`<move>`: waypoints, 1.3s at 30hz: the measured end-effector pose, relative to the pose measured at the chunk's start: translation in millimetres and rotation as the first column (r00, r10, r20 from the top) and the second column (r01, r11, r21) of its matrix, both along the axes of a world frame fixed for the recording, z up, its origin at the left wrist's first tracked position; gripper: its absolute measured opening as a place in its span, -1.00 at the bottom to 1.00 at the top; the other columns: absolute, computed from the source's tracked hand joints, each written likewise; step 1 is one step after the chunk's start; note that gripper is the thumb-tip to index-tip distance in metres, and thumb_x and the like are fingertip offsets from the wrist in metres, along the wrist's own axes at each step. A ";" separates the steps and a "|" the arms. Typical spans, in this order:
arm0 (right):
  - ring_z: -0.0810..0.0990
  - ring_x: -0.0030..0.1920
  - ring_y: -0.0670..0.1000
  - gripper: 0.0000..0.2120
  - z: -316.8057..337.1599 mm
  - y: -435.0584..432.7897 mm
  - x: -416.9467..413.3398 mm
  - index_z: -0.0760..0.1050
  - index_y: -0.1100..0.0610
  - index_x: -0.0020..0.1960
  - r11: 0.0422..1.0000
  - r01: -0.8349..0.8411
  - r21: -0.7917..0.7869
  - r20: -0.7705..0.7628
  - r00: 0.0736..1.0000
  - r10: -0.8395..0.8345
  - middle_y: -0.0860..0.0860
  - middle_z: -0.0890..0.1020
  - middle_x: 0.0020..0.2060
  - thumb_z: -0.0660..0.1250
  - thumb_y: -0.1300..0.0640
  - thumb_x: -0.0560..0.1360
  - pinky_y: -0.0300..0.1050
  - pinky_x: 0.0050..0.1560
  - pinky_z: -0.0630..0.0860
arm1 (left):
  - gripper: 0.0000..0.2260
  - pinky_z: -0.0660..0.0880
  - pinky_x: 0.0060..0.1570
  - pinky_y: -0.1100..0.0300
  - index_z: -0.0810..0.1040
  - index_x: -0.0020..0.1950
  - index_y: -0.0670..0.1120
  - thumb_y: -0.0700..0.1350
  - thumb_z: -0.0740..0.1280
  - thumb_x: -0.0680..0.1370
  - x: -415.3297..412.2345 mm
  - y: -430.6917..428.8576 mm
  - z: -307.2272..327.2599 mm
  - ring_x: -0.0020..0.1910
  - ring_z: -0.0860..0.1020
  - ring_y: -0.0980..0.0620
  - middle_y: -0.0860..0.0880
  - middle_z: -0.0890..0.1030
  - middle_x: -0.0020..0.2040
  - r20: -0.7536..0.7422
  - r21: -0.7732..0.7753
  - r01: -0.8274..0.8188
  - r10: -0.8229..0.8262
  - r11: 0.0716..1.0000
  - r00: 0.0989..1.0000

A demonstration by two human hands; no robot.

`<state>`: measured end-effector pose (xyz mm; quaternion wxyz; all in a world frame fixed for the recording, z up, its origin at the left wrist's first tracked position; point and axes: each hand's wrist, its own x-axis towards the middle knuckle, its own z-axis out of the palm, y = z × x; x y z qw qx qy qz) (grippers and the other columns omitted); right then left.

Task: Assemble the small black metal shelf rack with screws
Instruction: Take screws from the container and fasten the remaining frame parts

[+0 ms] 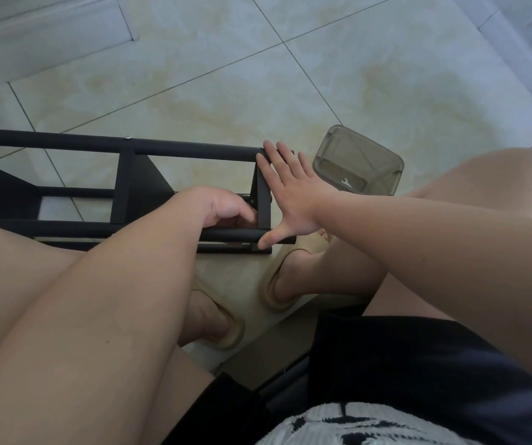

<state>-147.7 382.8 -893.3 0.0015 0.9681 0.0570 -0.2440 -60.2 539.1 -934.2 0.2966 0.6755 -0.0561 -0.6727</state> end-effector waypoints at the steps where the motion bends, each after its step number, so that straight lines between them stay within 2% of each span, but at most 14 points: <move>1: -0.44 0.56 0.23 0.48 -0.1 -0.1 0.1 -0.43 0.19 0.59 1.000 0.000 -0.001 -0.001 1.000 0.000 0.18 -0.41 0.57 0.04 -0.75 0.08 0.22 0.52 -0.34 | -0.70 0.46 0.23 -0.04 0.62 0.27 -0.19 -0.24 0.27 0.56 0.2 0.1 -0.5 0.07 0.55 -0.14 -0.23 0.62 0.10 -0.014 -0.004 -0.007 0.007 1.000 1.000; 7: -0.44 0.56 0.23 0.48 -0.2 -0.8 0.4 -0.43 0.19 0.59 1.000 -0.002 -0.003 -0.001 1.000 0.002 0.18 -0.41 0.57 0.09 -0.75 0.11 0.23 0.52 -0.34 | -0.73 0.49 0.10 0.06 0.64 0.20 -0.18 -0.24 0.26 0.56 1.5 1.0 -3.2 0.00 0.57 -0.12 -0.17 0.65 0.03 -0.070 -0.022 -0.060 0.059 0.998 0.996; 11: -0.43 0.56 0.22 0.48 0.2 -0.7 0.6 -0.43 0.19 0.60 1.000 0.001 0.007 -0.001 1.000 -0.001 0.17 -0.40 0.57 0.11 -0.75 0.11 0.22 0.52 -0.34 | -0.82 0.53 -0.13 0.12 0.71 -0.11 -0.11 -0.19 0.31 0.55 2.1 -0.4 -1.0 -0.25 0.62 -0.03 -0.07 0.68 -0.22 -0.077 -0.002 -0.065 0.065 0.998 0.995; 13: -0.43 0.57 0.22 0.48 0.3 -0.1 0.3 -0.42 0.19 0.60 1.000 0.003 0.009 0.001 1.000 -0.003 0.17 -0.40 0.57 0.13 -0.74 0.11 0.22 0.52 -0.35 | -0.85 0.51 -0.17 0.16 0.70 -0.09 -0.11 -0.17 0.32 0.55 1.0 -0.8 -0.3 -0.26 0.59 -0.03 -0.06 0.66 -0.23 -0.029 0.024 -0.027 0.027 0.999 0.999; 15: -0.43 0.57 0.22 0.48 0.5 0.1 -0.2 -0.42 0.19 0.60 1.000 0.003 0.007 0.000 1.000 -0.003 0.17 -0.40 0.57 0.13 -0.74 0.11 0.22 0.52 -0.35 | -0.85 0.50 -0.16 0.16 0.65 0.05 -0.13 -0.17 0.32 0.55 -0.3 -1.5 -0.2 -0.21 0.56 -0.05 -0.08 0.64 -0.20 -0.009 0.036 -0.003 0.003 0.999 1.000; 18: -0.43 0.57 0.23 0.48 0.9 -0.1 -0.1 -0.42 0.19 0.59 1.000 0.001 0.002 -0.002 1.000 -0.001 0.18 -0.41 0.57 0.08 -0.74 0.09 0.23 0.53 -0.34 | -0.81 0.51 -0.16 0.15 0.64 0.13 -0.15 -0.18 0.31 0.56 -1.0 -2.4 1.3 -0.15 0.56 -0.09 -0.12 0.64 -0.13 -0.035 0.034 -0.009 0.010 0.999 0.999; 22: -0.42 0.57 0.23 0.48 1.0 -0.1 -0.4 -0.41 0.20 0.60 1.000 0.000 0.003 0.000 1.000 0.000 0.18 -0.40 0.57 0.06 -0.74 0.08 0.24 0.54 -0.31 | -0.68 0.47 -0.01 0.08 0.58 0.30 -0.22 -0.21 0.31 0.56 -0.9 -1.7 -0.1 0.00 0.53 -0.13 -0.18 0.61 0.02 -0.043 0.023 -0.025 0.026 0.999 0.999; 25: -0.41 0.57 0.23 0.48 1.0 -0.1 -0.4 -0.41 0.20 0.60 1.000 0.000 0.005 0.001 1.000 0.000 0.19 -0.39 0.58 0.05 -0.74 0.08 0.24 0.54 -0.31 | -0.71 0.47 -0.05 0.10 0.60 0.26 -0.19 -0.21 0.30 0.56 -0.7 -1.5 0.5 -0.07 0.54 -0.13 -0.15 0.62 -0.07 -0.042 0.013 -0.023 0.024 1.000 0.999; 29: -0.42 0.57 0.23 0.48 1.0 -0.1 -0.1 -0.41 0.20 0.60 1.000 0.000 0.008 0.000 1.000 0.000 0.18 -0.40 0.57 0.06 -0.74 0.09 0.24 0.54 -0.31 | -0.73 0.47 0.00 0.08 0.63 0.22 -0.21 -0.21 0.30 0.55 1.2 -0.8 -0.7 -0.02 0.55 -0.13 -0.18 0.63 0.00 -0.021 0.015 -0.012 0.012 1.000 1.000; 32: -0.42 0.57 0.23 0.48 1.1 -0.3 -0.2 -0.41 0.20 0.60 1.000 -0.002 0.008 0.000 1.000 0.002 0.19 -0.40 0.57 0.07 -0.74 0.10 0.24 0.54 -0.31 | -0.74 0.47 0.10 0.05 0.64 0.19 -0.20 -0.21 0.30 0.54 1.7 0.5 -2.2 0.02 0.55 -0.12 -0.18 0.63 0.06 -0.005 0.000 -0.014 0.014 1.000 1.000; 35: -0.43 0.57 0.23 0.47 1.6 -0.9 0.7 -0.42 0.19 0.60 1.000 -0.001 0.009 -0.006 1.000 0.001 0.18 -0.41 0.57 0.07 -0.74 0.10 0.24 0.54 -0.31 | -0.74 0.47 0.25 -0.02 0.65 0.16 -0.18 -0.26 0.28 0.52 2.2 0.6 -4.2 0.00 0.59 -0.14 -0.17 0.66 0.02 -0.057 -0.027 -0.085 0.084 0.996 0.995; 36: -0.43 0.56 0.23 0.48 1.6 -1.2 1.2 -0.43 0.19 0.60 1.000 0.000 0.010 -0.008 1.000 0.000 0.17 -0.41 0.57 0.08 -0.74 0.10 0.24 0.54 -0.31 | -0.75 0.49 0.21 -0.01 0.65 0.13 -0.17 -0.26 0.27 0.52 2.5 0.2 -4.7 -0.04 0.61 -0.13 -0.15 0.68 -0.04 -0.071 -0.028 -0.112 0.110 0.993 0.991; 39: -0.43 0.57 0.23 0.48 1.3 -1.0 1.4 -0.43 0.19 0.60 1.000 0.001 0.010 -0.009 1.000 -0.001 0.17 -0.41 0.57 0.06 -0.75 0.08 0.24 0.55 -0.31 | -0.83 0.54 -0.07 0.13 0.68 -0.08 -0.12 -0.20 0.29 0.54 2.6 -0.8 -4.0 -0.23 0.63 -0.04 -0.06 0.69 -0.22 -0.078 -0.016 -0.114 0.112 0.993 0.991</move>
